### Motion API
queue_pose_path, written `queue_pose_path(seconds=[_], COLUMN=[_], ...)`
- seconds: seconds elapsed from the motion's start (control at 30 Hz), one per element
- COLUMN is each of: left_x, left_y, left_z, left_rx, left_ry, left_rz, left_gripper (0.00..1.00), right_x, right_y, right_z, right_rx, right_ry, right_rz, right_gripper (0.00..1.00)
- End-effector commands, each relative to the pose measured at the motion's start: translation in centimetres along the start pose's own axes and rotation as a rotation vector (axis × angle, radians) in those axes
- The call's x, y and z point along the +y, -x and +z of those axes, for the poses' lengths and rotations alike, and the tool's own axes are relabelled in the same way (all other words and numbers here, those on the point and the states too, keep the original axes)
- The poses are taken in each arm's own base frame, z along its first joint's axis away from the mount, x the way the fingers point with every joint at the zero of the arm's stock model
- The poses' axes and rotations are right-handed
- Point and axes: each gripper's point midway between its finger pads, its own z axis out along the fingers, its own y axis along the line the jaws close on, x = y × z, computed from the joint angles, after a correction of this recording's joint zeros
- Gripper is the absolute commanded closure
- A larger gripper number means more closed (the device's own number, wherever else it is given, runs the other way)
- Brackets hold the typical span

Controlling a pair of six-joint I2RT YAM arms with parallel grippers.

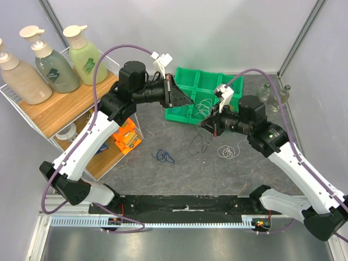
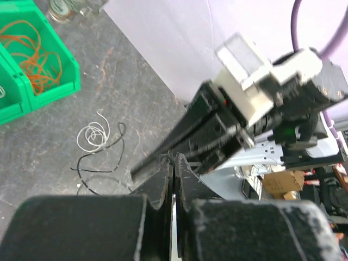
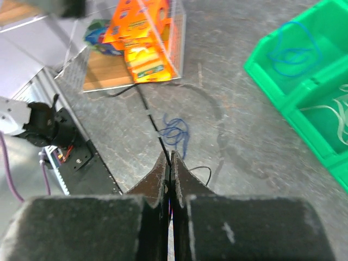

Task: Untangle the cables

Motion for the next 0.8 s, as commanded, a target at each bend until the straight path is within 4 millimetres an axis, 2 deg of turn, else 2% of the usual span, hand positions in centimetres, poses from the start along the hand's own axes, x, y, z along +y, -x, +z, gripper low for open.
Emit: queue_pose_path(seconds=[0.0, 0.17, 0.23, 0.27, 0.33, 0.37, 0.43, 0.5, 0.63, 0.77], left_x=[-3.5, -4.1, -4.2, -4.2, -4.3, -4.2, -4.1, -3.8, -2.4, -2.6], left_y=[7.1, 8.0, 7.8, 7.7, 7.6, 7.5, 7.7, 7.9, 7.6, 8.1], left_z=[-2.7, -2.6, -2.3, -2.3, -2.4, -2.3, -2.6, -2.6, -2.2, -2.4], left_rx=[-0.3, -0.329, -0.313, -0.308, -0.303, -0.297, -0.302, -0.301, -0.243, -0.245], left_ry=[0.002, -0.021, -0.036, -0.038, -0.036, -0.032, -0.011, 0.023, 0.126, 0.146], left_rz=[0.137, 0.157, 0.148, 0.145, 0.14, 0.134, 0.111, 0.051, -0.088, -0.134], left_gripper=[0.98, 0.98, 0.98, 0.98, 0.98, 0.98, 0.98, 0.98, 0.98, 0.98], right_x=[1.7, 3.3, 2.8, 2.3, 1.1, 0.4, 0.2, 0.5, 0.3, 0.9], right_y=[-1.5, -2.7, -2.0, -1.5, -0.4, 0.1, 1.6, 3.3, 7.3, 10.6], right_z=[1.0, 1.0, 0.6, 0.2, -0.5, -0.7, -1.0, -1.2, -1.5, -0.8], right_rx=[0.026, 0.045, 0.018, 0.002, -0.008, -0.011, -0.024, -0.053, -0.151, -0.223], right_ry=[0.048, 0.091, 0.047, 0.013, -0.076, -0.117, -0.143, -0.138, -0.188, -0.175], right_rz=[-0.007, 0.003, 0.003, -0.007, -0.04, -0.059, -0.102, -0.146, -0.195, -0.239], right_gripper=[1.0, 1.0, 0.98, 0.84, 0.42, 0.32, 0.25, 0.19, 0.16, 0.14])
